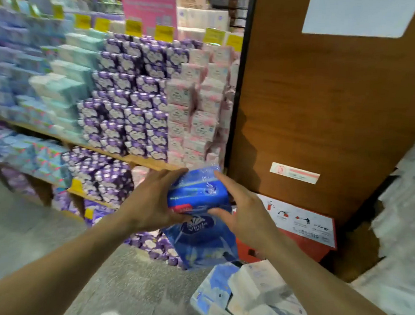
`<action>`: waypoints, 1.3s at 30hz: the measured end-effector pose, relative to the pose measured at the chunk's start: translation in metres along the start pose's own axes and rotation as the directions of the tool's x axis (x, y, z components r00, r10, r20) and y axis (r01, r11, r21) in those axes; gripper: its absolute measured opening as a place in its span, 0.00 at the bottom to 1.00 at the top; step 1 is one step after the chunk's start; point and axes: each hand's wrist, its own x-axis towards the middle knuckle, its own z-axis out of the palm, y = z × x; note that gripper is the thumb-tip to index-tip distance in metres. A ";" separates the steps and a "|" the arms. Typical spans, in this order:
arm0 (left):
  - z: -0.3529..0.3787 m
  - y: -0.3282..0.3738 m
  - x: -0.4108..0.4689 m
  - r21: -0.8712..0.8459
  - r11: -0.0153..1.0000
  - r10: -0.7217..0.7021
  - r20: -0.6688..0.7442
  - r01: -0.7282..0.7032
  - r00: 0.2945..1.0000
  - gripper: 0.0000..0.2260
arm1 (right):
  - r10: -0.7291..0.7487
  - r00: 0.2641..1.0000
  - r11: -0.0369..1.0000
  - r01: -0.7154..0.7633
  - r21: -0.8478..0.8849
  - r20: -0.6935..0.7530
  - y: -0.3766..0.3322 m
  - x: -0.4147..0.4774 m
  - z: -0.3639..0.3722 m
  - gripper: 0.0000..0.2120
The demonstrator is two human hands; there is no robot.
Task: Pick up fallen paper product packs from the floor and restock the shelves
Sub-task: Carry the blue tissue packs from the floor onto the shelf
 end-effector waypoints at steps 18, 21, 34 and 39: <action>-0.354 -0.103 -0.486 -0.532 0.731 -0.670 -0.677 0.428 0.304 0.32 | -0.134 0.907 0.980 0.062 0.189 0.399 -0.376 0.011 0.230 0.61; -0.400 -0.144 -0.575 -0.592 0.690 -0.700 -0.692 0.415 0.176 0.38 | -0.229 0.899 0.912 0.064 0.404 0.374 -0.486 0.019 0.311 0.48; -0.536 -0.288 -0.887 -0.643 0.472 -0.752 -0.651 0.603 -0.105 0.36 | -0.560 0.689 0.725 0.138 0.675 0.460 -0.853 -0.007 0.627 0.45; -0.559 -0.347 -0.973 -0.708 0.310 -0.682 -0.631 0.635 -0.370 0.23 | -0.716 0.480 0.663 0.242 0.708 0.507 -0.977 -0.015 0.752 0.42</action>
